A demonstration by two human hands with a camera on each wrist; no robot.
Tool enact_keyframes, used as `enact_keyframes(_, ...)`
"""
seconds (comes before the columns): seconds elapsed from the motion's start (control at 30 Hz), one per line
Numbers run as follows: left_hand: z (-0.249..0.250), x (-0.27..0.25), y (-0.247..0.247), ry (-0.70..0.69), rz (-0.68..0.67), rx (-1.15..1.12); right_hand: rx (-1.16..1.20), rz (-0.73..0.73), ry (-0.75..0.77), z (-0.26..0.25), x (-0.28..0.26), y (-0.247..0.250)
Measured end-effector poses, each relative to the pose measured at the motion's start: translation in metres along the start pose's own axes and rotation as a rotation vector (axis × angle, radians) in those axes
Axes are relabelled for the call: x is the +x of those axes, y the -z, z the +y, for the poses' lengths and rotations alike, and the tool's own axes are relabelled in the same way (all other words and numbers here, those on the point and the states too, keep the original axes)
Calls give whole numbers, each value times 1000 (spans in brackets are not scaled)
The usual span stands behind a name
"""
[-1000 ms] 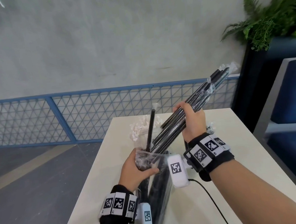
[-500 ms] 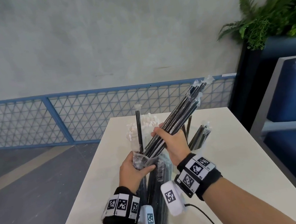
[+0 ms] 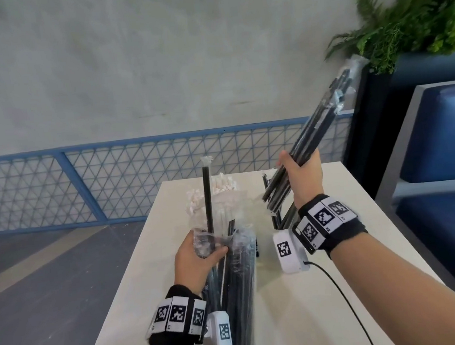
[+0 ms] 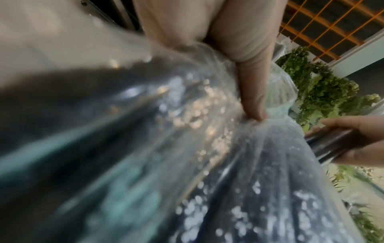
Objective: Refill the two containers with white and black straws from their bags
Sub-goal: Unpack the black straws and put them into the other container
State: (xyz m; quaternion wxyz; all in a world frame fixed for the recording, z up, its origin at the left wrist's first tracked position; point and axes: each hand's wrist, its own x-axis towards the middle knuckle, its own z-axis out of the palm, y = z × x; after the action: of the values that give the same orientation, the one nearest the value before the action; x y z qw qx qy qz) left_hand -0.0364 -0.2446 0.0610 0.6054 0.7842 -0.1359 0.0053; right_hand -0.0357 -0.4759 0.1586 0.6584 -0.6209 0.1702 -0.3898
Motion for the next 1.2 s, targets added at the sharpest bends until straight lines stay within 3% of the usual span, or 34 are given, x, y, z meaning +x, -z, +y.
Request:
enact_keyframes(0.17,5,5,-2,-20,3,-154,-202,-119,31,26,-16,-3)
enact_keyframes(0.3,7,4,-3,18,-10,-228,-237,-158,-50,47,-27,-2)
enact_keyframes(0.5,5,3,-1,1,-34,-253,-194,-180,-52,53,-34,-2)
enact_keyframes(0.57,6,2,-1,-17,-43,-250,-265,-149,29,48,-37,-2)
enact_keyframes(0.67,5,1,1,-42,-46,-254,-356,-50,422,34,-50,-1)
enact_keyframes(0.73,4,1,2,-40,-49,-264,-335,-194,547,23,-67,-2)
enact_keyframes(0.87,5,-2,5,-33,-83,-267,-519,-481,621,21,-92,-1)
enact_keyframes(1.0,-4,-6,5,-7,-210,-90,-630,-826,411,13,-97,-6)
enact_keyframes(1.2,-6,-15,2,-25,-314,100,-760,-1144,223,7,-88,-10)
